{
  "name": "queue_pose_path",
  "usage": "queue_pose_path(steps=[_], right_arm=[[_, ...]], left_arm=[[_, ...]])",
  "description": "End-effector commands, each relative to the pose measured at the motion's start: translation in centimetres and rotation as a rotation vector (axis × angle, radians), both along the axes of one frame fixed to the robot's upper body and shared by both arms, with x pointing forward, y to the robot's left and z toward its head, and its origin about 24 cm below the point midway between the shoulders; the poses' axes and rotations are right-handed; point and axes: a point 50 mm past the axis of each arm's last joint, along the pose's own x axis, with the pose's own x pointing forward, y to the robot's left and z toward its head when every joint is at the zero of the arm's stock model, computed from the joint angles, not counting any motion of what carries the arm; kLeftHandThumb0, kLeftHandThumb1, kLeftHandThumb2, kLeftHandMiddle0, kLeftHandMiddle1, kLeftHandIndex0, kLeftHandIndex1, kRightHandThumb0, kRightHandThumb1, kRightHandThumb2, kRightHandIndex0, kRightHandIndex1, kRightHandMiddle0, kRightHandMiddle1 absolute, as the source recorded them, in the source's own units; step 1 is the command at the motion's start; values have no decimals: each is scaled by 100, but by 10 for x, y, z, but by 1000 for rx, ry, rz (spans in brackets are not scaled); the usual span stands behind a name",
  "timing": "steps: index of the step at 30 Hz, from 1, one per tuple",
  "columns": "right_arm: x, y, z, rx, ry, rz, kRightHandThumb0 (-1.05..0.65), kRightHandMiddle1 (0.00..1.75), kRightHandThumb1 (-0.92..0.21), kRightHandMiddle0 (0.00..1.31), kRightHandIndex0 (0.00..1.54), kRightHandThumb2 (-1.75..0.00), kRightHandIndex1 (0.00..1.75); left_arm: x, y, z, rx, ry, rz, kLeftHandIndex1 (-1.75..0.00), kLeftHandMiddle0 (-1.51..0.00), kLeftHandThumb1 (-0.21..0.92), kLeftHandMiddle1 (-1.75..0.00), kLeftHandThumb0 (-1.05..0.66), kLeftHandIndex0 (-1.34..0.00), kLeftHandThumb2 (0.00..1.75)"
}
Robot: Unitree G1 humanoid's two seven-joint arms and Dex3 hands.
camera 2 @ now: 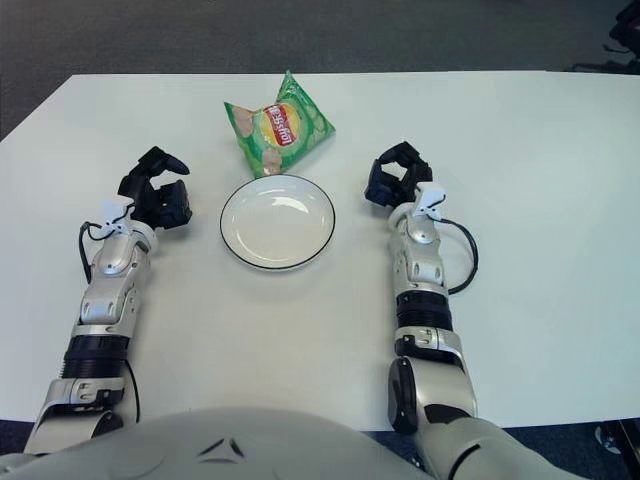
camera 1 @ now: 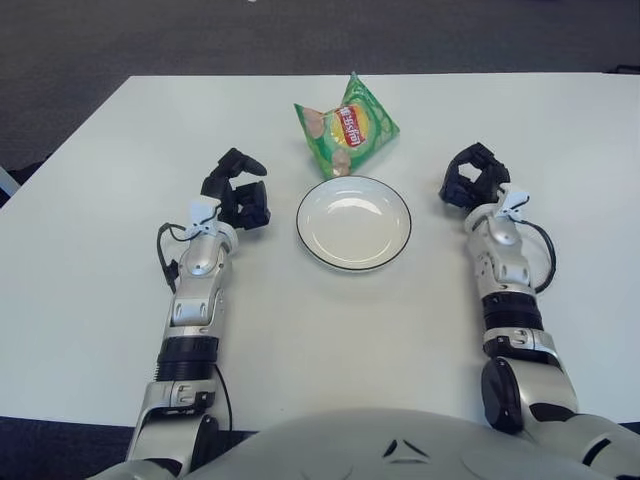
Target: Put the snack into the plate.
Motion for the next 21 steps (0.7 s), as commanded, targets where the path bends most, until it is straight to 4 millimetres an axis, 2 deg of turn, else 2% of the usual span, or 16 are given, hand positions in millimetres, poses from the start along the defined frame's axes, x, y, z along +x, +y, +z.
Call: queue_pose_path(steps=[1,9,10,13,21], right_arm=[[-1,0,3,9,17,32,-48,175,-32,61,124,-132,175],[13,2,22,-48,-9,78,-48,175,-31,62,124,-132,175],[17,2,25,-68,-15,98,-50,175,-28,64,125,-136,175],[27,0,33,-122,-26,142,-50,175,-28,64,126,-136,175],[48,-7,69,-397,-72,241,-48,175,-33,61,124,-130,175]], left_arm=[[-15,4,-29,-14,107,29,-175,-128,36,-175,-47,-58,126],[-13,6,-29,-11,105,29,-175,-128,36,-175,-46,-57,126],[-13,6,-29,-12,105,30,-175,-128,37,-175,-46,-57,126],[-12,6,-29,-13,107,30,-175,-128,37,-175,-46,-57,125],[-11,6,-27,-16,103,39,-175,-128,38,-175,-46,-57,124]])
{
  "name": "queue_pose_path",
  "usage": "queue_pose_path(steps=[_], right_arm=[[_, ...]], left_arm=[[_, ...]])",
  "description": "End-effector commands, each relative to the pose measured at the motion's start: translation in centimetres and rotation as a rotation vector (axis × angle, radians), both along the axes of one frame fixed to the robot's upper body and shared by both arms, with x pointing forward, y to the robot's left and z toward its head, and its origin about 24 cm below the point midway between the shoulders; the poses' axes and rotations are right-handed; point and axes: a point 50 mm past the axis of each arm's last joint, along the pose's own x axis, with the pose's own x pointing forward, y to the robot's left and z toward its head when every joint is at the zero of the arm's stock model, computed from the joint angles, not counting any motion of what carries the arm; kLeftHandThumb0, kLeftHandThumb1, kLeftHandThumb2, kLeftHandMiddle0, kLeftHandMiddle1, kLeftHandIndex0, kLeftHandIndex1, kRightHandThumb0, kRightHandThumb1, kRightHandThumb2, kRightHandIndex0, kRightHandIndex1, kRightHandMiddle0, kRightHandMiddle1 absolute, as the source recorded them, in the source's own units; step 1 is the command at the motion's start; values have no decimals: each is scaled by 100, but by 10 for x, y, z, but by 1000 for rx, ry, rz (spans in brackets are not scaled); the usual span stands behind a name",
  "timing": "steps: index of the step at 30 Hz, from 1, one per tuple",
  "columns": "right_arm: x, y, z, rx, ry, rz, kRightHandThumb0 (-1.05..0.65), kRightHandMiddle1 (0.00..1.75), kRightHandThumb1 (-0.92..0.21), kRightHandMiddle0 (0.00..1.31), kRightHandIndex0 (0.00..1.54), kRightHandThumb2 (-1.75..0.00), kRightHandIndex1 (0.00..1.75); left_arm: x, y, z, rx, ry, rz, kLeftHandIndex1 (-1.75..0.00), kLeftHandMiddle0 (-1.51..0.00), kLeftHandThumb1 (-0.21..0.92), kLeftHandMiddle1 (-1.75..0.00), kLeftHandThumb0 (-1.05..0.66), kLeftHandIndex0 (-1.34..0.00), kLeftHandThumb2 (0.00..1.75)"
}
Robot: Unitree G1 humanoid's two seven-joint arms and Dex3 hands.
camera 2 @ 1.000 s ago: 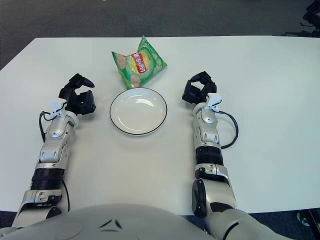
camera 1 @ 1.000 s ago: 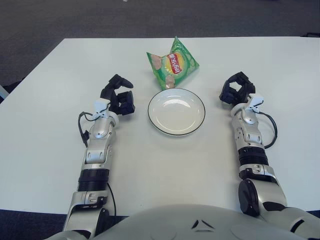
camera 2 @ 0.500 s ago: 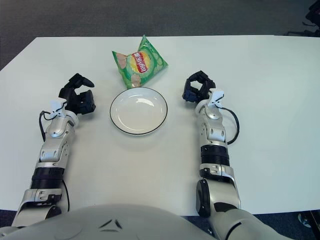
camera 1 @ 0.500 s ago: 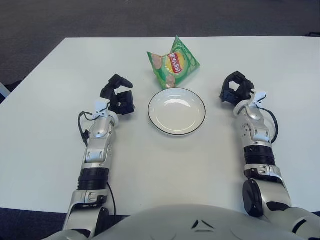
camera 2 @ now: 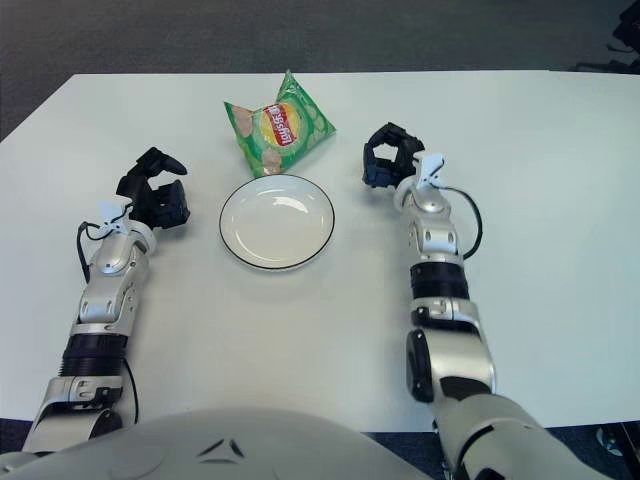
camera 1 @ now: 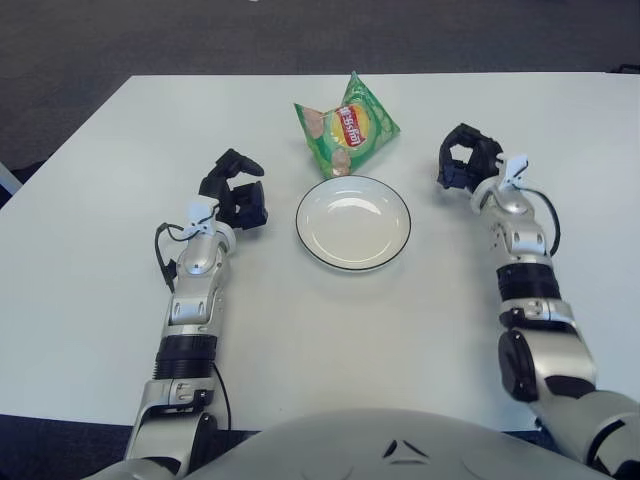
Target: Put the snack into the plate.
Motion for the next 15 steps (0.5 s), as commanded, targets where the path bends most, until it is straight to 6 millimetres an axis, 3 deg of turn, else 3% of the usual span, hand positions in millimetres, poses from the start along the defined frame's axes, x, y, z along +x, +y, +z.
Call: queue_pose_path(steps=[1,15], right_arm=[[9,-2,24,-104,-54,34,-47,175,-34,60,123,-129,175],[23,4,61,-446,-108,88,-45,175,-40,55,108,-121,175]], left_arm=[[-13,2,-26,-20,96,30,-175,-128,38,-175,-46,-56,124],[-13,4,-28,-19,99,21,-175,-128,39,-175,-45,-55,122]])
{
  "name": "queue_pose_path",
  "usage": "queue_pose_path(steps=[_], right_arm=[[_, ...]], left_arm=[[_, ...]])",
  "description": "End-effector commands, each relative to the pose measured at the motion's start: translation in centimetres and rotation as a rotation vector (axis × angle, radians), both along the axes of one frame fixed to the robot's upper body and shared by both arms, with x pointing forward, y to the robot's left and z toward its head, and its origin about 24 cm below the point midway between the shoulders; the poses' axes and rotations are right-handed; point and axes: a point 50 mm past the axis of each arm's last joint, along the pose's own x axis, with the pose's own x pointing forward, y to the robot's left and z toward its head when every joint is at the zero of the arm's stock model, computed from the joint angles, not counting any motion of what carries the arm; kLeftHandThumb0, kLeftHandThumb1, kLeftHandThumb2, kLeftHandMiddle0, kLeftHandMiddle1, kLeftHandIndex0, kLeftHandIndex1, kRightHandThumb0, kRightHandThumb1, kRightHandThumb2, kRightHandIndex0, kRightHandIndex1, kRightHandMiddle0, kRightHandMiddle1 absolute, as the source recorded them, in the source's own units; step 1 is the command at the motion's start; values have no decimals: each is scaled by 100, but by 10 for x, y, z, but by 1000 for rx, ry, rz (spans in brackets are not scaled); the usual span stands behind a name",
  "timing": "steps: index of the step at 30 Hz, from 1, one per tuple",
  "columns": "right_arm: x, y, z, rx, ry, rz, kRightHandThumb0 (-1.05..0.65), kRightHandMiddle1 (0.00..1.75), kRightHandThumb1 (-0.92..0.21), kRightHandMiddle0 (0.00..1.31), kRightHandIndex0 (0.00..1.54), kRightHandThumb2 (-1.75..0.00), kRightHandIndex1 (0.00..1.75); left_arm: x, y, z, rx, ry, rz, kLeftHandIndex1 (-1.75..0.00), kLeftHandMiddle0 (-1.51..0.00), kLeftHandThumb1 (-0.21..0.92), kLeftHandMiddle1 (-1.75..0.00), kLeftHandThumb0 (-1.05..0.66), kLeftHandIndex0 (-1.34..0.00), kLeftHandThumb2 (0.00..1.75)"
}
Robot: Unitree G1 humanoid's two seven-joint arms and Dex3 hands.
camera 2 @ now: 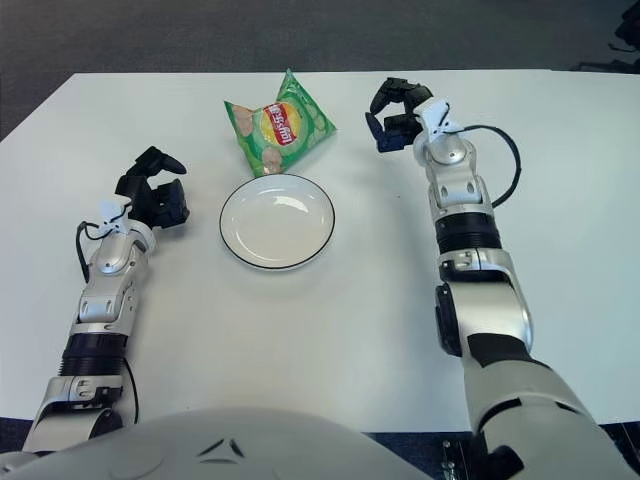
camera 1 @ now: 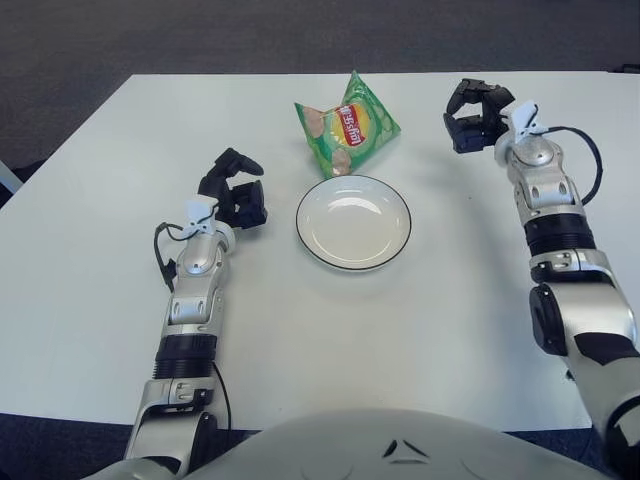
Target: Put the snack into the plate.
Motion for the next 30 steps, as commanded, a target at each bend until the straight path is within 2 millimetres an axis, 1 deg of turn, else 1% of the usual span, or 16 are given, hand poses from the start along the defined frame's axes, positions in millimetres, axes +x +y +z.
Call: queue_pose_path(steps=[1,3,8,12,15,21,22,23,25,26,27,29,30], right_arm=[[4,5,19,-121,-55,20,-46,175,-40,55,107,-122,175],[5,8,26,-191,-84,23,-46,175,-39,56,104,-123,175],[6,17,37,-304,-181,35,-46,175,-39,55,100,-122,175],[6,28,45,-435,-327,54,-45,175,-40,55,100,-121,175],[4,39,51,-550,-471,79,-46,175,-39,55,101,-122,175],[5,46,53,-631,-573,91,-46,174,-39,55,100,-122,175],[5,51,56,-646,-593,103,-45,174,-40,54,95,-120,175],[5,54,57,-656,-607,112,-44,174,-44,52,87,-115,171],[5,60,60,-670,-623,131,-41,172,-57,43,61,-96,158],[5,61,60,-673,-625,135,-40,171,-63,40,54,-89,153],[5,64,60,-684,-628,149,-40,171,-65,39,51,-86,151],[5,71,60,-709,-632,177,-37,171,-77,31,41,-69,142],[5,74,61,-721,-634,190,-37,171,-80,29,38,-65,141]], left_arm=[[-13,3,-27,-19,96,17,-175,-128,39,-175,-45,-55,122],[-12,3,-28,-21,96,14,-175,-128,40,-175,-45,-55,122],[-12,3,-29,-25,99,13,-175,-128,40,-175,-45,-55,122],[-12,3,-30,-30,99,12,-175,-128,40,-175,-45,-55,121],[-11,2,-31,-37,99,10,-175,-128,40,-175,-45,-54,121],[-11,1,-33,-45,98,7,-175,-128,41,-175,-45,-54,120],[-11,1,-33,-46,98,7,-175,-128,41,-175,-45,-54,120],[-11,1,-34,-48,97,7,-175,-128,41,-175,-45,-54,120],[-12,1,-34,-48,97,7,-175,-128,41,-175,-45,-54,120],[-12,1,-34,-47,97,8,-175,-128,41,-175,-45,-54,120],[-12,1,-35,-47,97,8,-175,-128,41,-175,-45,-54,120],[-13,1,-35,-45,99,8,-175,-128,41,-175,-45,-54,120],[-13,1,-36,-44,100,8,-175,-128,41,-175,-45,-54,120]])
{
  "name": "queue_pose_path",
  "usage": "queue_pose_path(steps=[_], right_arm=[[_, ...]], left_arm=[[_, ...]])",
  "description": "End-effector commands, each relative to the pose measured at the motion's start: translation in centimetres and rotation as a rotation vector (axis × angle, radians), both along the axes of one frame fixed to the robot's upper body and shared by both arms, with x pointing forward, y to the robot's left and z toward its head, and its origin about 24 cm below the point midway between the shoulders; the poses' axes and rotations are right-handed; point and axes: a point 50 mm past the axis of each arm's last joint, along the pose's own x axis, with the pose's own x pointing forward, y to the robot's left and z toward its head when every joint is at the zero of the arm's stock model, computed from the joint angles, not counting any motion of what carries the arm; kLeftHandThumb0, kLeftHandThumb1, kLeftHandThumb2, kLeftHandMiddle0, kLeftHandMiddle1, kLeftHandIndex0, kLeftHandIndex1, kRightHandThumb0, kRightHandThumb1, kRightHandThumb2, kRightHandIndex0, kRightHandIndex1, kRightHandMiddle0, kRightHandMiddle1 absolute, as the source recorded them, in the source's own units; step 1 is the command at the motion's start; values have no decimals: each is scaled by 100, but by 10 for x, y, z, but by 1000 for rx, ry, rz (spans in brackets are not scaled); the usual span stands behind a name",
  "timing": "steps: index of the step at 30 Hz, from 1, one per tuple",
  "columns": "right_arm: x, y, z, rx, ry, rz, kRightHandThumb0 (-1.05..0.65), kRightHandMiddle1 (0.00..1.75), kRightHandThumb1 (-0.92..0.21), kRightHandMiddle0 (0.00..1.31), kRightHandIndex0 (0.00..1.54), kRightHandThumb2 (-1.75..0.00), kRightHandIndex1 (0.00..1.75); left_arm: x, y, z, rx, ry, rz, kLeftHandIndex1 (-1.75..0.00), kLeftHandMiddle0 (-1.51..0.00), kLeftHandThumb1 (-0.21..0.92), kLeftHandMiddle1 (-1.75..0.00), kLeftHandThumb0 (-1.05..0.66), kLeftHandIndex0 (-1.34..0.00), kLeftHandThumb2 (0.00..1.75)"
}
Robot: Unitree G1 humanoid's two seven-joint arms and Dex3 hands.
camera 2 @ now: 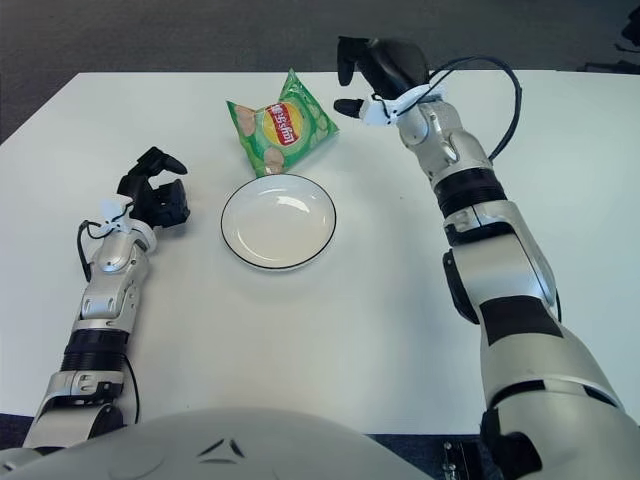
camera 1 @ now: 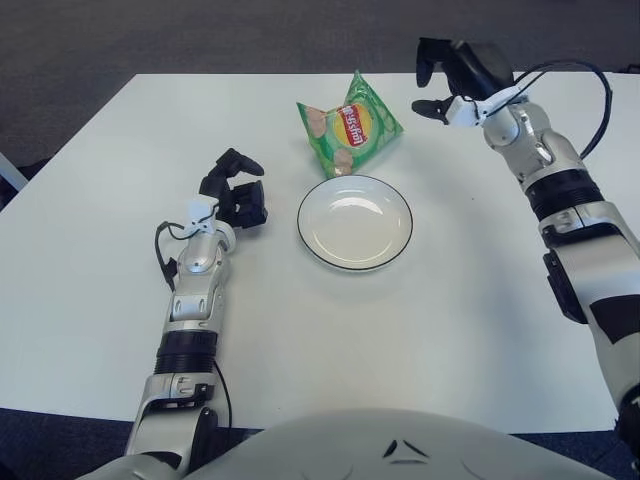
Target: Put the snack into the plate.
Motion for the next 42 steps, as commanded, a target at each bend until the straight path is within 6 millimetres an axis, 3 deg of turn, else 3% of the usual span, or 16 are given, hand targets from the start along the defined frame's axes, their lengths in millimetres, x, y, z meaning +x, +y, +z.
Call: queue_pose_path(steps=[1,3,5,8,14,18,26,35,42], right_arm=[[1,17,10,-73,-28,53,-36,172,-84,26,34,-59,138],[2,23,11,-105,-27,73,-36,173,-88,23,28,-55,138],[3,30,14,-140,-24,92,-52,154,-74,9,24,-74,138],[5,40,20,-204,-21,129,-61,138,-67,3,19,-85,137],[3,50,23,-290,-19,199,-61,123,-61,0,15,-93,136],[1,62,21,-321,12,250,-65,112,-63,0,13,-92,125],[0,89,18,-379,121,317,-81,92,-75,0,2,-70,106],[0,102,14,-435,200,349,-100,67,-89,0,0,-37,61],[-2,114,8,-439,210,369,-104,66,-92,0,0,-28,44]], left_arm=[[-17,0,-33,-38,112,18,-175,-128,41,-175,-45,-54,120],[-17,0,-33,-35,114,18,-175,-127,42,-175,-45,-53,119],[-17,0,-34,-33,114,16,-175,-127,42,-175,-44,-53,118],[-17,-2,-34,-30,113,13,-175,-127,42,-175,-44,-53,118],[-17,-3,-34,-26,113,13,-175,-127,42,-175,-45,-53,119],[-18,-4,-35,-24,119,13,-175,-126,41,-175,-45,-54,120],[-20,-2,-37,-23,124,5,-175,-125,40,-175,-45,-54,121],[-20,0,-38,-31,125,2,-175,-125,42,-175,-45,-53,119],[-20,0,-36,-32,123,-1,-175,-126,42,-175,-44,-53,118]])
